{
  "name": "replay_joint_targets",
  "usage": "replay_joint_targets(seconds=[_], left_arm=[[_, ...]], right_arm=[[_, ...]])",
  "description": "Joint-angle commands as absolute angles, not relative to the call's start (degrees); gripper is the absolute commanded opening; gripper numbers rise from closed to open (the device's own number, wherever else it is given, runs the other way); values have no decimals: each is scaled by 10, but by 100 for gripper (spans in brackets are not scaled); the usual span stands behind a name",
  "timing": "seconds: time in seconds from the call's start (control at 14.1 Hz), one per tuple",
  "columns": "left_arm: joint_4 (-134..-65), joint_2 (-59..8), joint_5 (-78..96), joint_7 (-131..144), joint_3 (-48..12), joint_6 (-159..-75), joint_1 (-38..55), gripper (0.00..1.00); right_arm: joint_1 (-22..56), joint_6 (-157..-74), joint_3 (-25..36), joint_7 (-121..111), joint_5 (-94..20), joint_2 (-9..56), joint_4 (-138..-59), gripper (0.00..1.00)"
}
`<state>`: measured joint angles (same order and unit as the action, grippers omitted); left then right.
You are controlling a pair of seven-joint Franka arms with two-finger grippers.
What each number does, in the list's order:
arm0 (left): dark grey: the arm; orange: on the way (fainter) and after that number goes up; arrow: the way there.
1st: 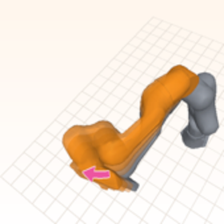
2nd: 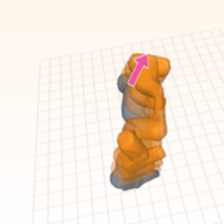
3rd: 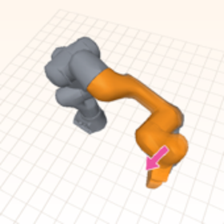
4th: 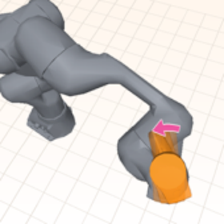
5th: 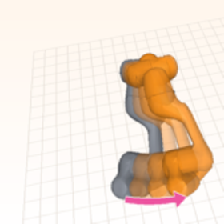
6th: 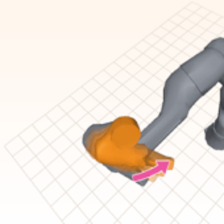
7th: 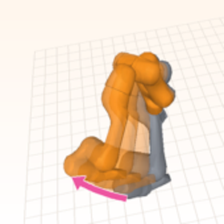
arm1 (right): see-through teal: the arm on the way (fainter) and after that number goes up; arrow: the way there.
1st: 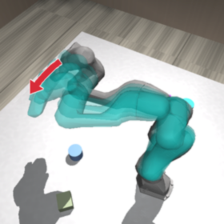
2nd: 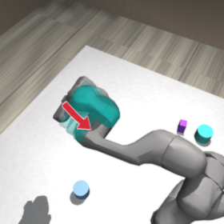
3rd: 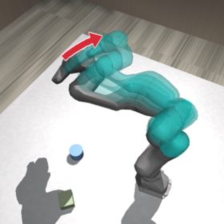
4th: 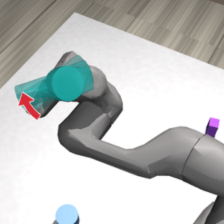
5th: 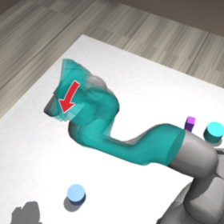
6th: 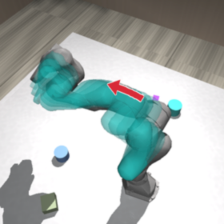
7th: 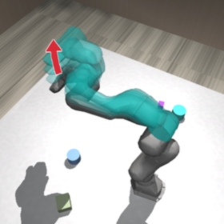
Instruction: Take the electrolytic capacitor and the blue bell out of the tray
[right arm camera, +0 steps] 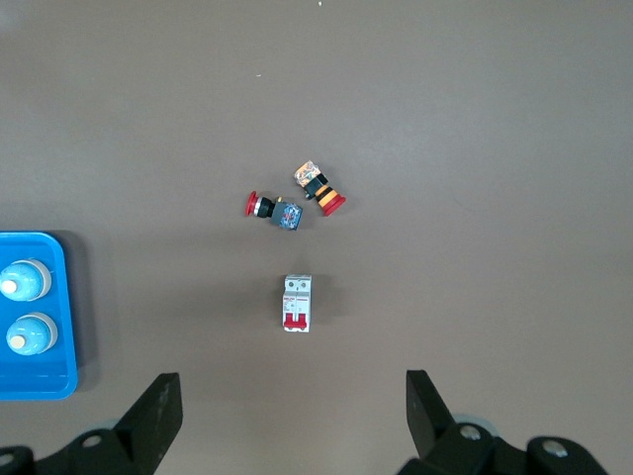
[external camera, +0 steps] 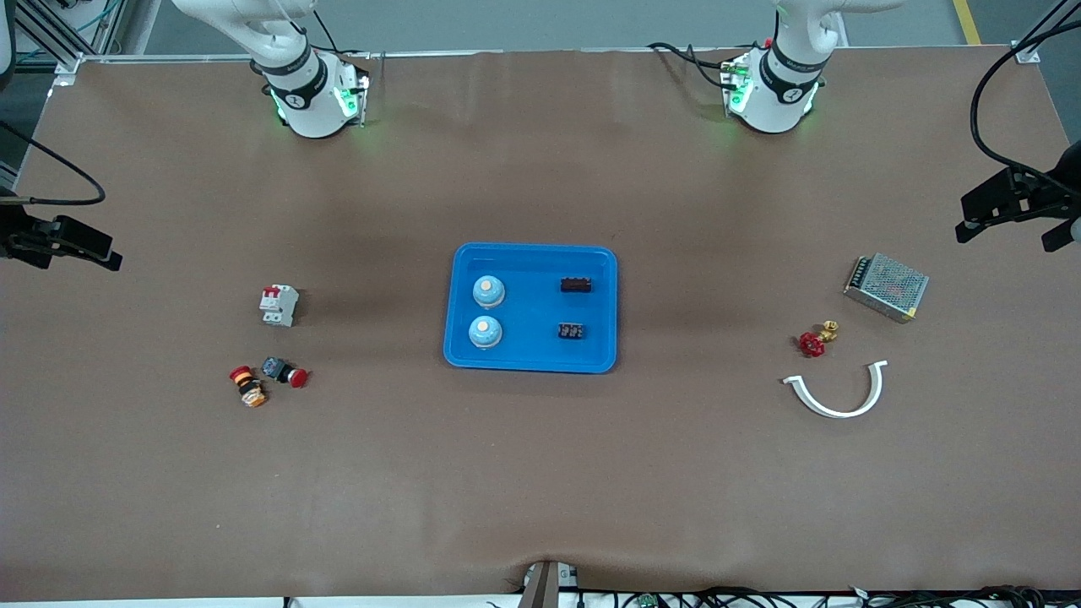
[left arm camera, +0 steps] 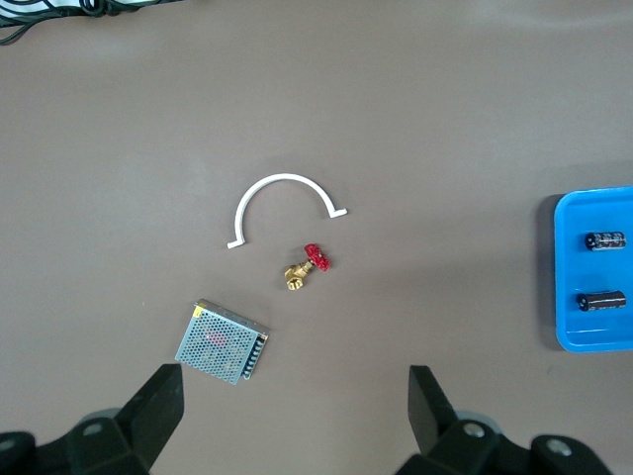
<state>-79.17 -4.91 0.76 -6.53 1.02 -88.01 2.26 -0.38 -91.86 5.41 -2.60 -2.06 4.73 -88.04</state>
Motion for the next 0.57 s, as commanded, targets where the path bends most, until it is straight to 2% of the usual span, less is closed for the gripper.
replay_joint_targets(seconds=[0.0, 0.5], left_arm=[[-781, -51, 11, -62, 11, -876, 22, 100], [-782, -54, 13, -55, 11, -876, 21, 100]], right_arm=[[-7, -915, 53, -23, -24, 47, -875, 100], [-7, -915, 53, -23, -24, 47, -874, 100]])
